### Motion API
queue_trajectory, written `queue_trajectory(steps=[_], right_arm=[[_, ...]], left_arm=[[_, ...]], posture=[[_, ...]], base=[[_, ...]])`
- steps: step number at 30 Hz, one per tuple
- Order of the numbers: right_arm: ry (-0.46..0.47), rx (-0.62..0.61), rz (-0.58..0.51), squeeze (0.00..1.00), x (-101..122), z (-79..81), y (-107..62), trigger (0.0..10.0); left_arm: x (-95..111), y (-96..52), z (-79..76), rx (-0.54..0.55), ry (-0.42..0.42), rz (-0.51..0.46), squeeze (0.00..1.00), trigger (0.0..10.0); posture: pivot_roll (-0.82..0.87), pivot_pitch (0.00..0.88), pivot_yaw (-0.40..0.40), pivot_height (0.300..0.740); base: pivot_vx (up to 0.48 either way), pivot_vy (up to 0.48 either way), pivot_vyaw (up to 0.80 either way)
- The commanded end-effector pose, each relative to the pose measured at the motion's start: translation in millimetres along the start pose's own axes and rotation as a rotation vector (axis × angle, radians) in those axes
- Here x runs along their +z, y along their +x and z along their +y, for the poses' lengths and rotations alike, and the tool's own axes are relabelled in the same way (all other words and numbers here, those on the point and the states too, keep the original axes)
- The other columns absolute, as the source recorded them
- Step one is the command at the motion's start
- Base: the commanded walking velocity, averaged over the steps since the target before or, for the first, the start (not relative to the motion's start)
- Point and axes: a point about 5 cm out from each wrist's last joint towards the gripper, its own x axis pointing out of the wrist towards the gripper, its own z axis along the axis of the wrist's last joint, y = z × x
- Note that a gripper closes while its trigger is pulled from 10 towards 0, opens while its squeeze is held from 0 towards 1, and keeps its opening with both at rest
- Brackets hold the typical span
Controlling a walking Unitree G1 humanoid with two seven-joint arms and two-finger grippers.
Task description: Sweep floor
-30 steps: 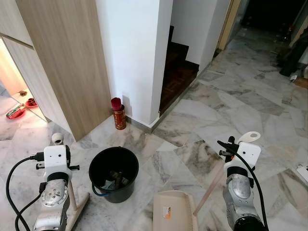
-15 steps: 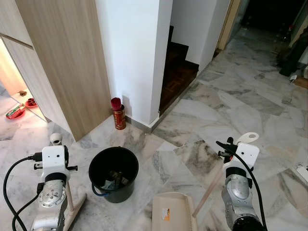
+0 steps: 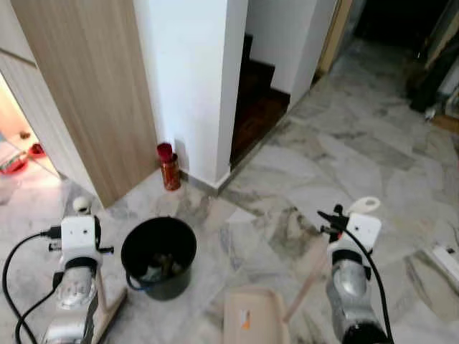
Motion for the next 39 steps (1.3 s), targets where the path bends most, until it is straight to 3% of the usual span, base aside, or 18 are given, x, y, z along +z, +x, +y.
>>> queue_trajectory(steps=[1,28,39], right_arm=[[0.002,-0.011,-0.041,0.0,8,-3.5,4.8,10.0],[0.01,-0.04,-0.04,0.0,7,-7.8,3.8,10.0],[0.019,-0.082,-0.049,0.0,4,-14.4,-2.3,10.0]], left_arm=[[12,4.2,-1.4,-0.004,0.01,-0.053,0.0,10.0],[12,3.1,-1.8,0.0,0.005,-0.05,0.0,10.0],[14,11.1,-1.9,-0.02,0.006,-0.048,0.0,10.0]], posture=[[0.26,0.0,-0.045,0.74],[0.24,0.0,-0.039,0.74],[0.17,0.0,-0.005,0.74]], base=[[0.0,-0.292,0.0],[0.0,-0.29,0.0],[0.0,-0.044,0.0]])
